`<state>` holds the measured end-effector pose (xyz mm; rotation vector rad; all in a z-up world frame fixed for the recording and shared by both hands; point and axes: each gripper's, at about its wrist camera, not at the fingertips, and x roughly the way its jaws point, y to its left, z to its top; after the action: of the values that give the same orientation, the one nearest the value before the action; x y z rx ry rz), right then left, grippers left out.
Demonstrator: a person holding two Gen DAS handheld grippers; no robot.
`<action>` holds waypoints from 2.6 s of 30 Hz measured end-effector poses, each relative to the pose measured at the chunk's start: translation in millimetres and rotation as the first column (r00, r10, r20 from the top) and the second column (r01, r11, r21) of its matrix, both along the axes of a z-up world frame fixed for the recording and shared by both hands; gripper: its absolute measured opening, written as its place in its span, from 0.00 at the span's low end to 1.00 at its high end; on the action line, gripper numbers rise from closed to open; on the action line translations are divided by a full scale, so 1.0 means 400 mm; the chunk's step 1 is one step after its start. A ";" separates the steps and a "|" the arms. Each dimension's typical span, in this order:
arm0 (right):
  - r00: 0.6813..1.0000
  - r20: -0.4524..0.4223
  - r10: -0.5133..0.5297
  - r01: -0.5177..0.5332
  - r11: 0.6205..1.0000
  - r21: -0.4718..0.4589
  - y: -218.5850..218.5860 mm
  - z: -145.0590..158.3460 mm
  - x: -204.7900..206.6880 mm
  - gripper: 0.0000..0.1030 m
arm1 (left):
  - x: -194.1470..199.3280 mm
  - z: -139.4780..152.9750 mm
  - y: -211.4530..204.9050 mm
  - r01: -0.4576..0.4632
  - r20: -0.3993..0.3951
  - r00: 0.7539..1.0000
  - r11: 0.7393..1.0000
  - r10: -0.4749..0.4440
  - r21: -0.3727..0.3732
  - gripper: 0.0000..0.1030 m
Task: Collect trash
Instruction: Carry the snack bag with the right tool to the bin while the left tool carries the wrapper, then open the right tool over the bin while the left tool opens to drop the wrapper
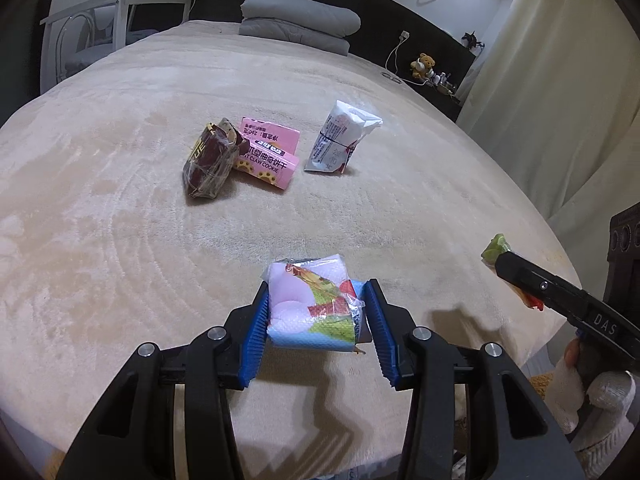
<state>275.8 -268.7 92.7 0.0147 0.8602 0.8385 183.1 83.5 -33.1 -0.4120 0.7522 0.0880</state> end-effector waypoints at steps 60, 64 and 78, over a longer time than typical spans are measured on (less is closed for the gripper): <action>0.844 -0.530 -0.080 -0.020 0.983 -0.180 -0.081 -0.320 -0.297 0.50 | -0.282 -0.303 -0.184 -0.007 -0.373 0.922 0.960 -0.102 -0.280 0.44; 0.805 -0.581 -0.120 -0.014 0.975 -0.221 -0.076 -0.364 -0.287 0.51 | -0.273 -0.338 -0.180 -0.032 -0.426 0.899 0.954 -0.103 -0.297 0.44; 0.721 -0.658 -0.218 -0.018 0.943 -0.332 -0.063 -0.449 -0.266 0.51 | -0.242 -0.409 -0.196 -0.062 -0.554 0.824 0.950 -0.124 -0.305 0.44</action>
<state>169.5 -293.9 -87.0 0.0979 1.6909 0.5687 86.4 5.0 -196.8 -0.6900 1.3783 0.0601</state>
